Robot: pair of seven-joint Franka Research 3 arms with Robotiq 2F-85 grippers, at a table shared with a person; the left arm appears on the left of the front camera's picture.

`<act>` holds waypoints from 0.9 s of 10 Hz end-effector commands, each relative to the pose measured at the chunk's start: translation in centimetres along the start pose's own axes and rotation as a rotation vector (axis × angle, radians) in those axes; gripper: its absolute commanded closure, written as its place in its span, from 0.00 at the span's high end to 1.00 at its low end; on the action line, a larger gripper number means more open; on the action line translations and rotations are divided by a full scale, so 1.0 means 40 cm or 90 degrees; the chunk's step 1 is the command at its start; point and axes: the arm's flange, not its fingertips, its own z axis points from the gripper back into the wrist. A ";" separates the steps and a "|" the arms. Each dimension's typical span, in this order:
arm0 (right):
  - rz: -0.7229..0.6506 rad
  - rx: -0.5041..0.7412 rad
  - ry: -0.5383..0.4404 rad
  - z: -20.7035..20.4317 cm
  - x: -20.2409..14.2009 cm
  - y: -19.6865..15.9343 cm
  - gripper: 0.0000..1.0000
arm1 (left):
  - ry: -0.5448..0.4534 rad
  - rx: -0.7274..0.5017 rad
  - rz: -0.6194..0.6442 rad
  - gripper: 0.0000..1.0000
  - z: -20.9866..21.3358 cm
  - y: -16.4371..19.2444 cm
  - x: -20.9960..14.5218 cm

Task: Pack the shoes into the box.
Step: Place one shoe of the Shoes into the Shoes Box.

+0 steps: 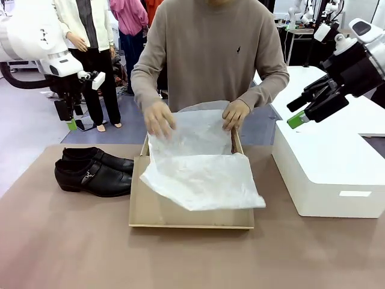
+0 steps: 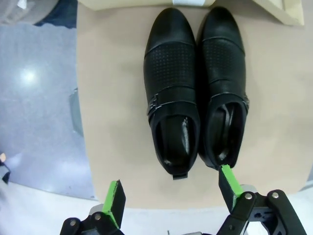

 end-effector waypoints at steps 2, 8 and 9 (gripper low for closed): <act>0.015 0.008 -0.019 -0.004 0.000 -0.005 1.00 | -0.013 -0.007 0.018 1.00 -0.029 0.025 0.010; 0.015 0.008 -0.019 -0.004 0.000 -0.005 1.00 | 0.001 -0.019 0.007 1.00 -0.070 0.021 0.012; 0.015 0.008 -0.019 -0.004 0.000 -0.005 1.00 | 0.001 -0.019 0.007 1.00 -0.070 0.021 0.012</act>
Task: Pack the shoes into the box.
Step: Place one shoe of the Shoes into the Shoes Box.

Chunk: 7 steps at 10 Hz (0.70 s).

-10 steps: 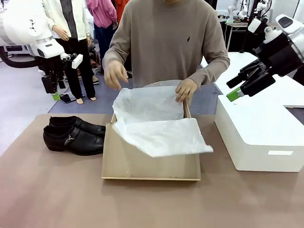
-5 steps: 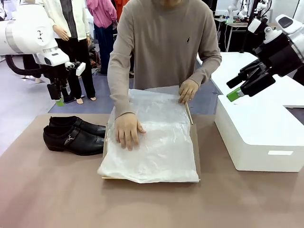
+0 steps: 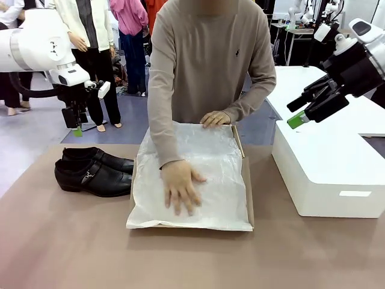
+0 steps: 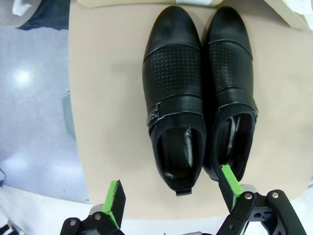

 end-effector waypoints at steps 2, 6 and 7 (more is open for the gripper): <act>0.015 0.008 -0.020 -0.004 0.000 -0.005 1.00 | 0.000 -0.001 0.003 1.00 0.001 0.001 -0.004; 0.015 0.008 -0.020 -0.004 0.000 -0.005 1.00 | 0.001 0.001 0.001 1.00 -0.038 0.035 -0.021; 0.015 0.008 -0.020 -0.004 0.000 -0.005 1.00 | -0.001 0.004 -0.006 1.00 -0.055 0.052 -0.035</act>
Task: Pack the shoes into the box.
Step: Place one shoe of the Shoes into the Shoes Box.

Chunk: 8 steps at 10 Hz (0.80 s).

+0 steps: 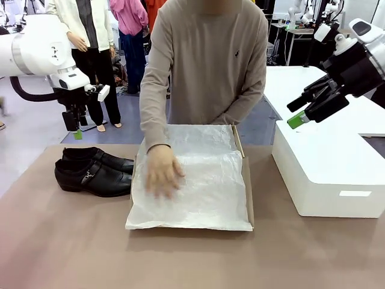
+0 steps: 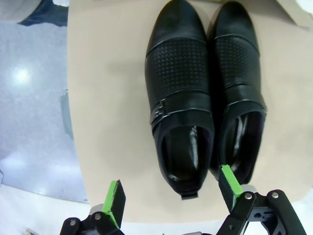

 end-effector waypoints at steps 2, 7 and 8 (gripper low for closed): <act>0.015 0.008 -0.020 -0.004 0.001 -0.005 1.00 | -0.009 0.003 -0.024 1.00 -0.034 0.053 -0.032; 0.015 0.008 -0.020 -0.004 0.001 -0.005 1.00 | -0.029 -0.011 -0.015 1.00 -0.102 0.076 -0.048; 0.015 0.008 -0.020 -0.004 0.001 -0.005 1.00 | -0.028 -0.017 -0.007 1.00 -0.115 0.078 -0.047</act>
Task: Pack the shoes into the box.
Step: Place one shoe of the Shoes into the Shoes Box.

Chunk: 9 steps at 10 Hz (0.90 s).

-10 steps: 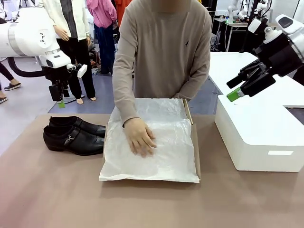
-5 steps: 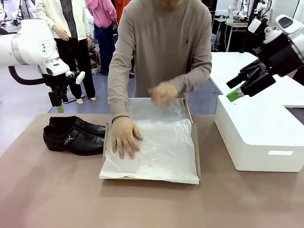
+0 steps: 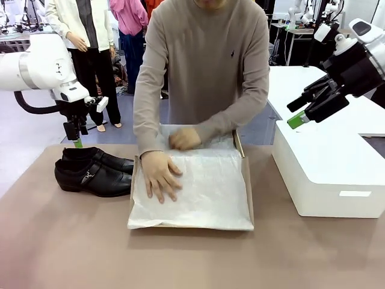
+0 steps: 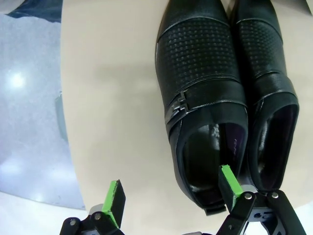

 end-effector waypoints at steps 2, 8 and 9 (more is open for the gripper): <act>0.014 0.008 -0.020 -0.004 0.001 -0.005 1.00 | -0.020 -0.002 0.021 1.00 -0.020 0.019 -0.004; 0.014 0.008 -0.020 -0.004 0.001 -0.005 1.00 | -0.010 -0.018 0.033 1.00 -0.051 0.034 -0.004; 0.014 0.008 -0.020 -0.004 0.001 -0.005 1.00 | -0.006 -0.019 0.036 1.00 -0.057 0.037 -0.004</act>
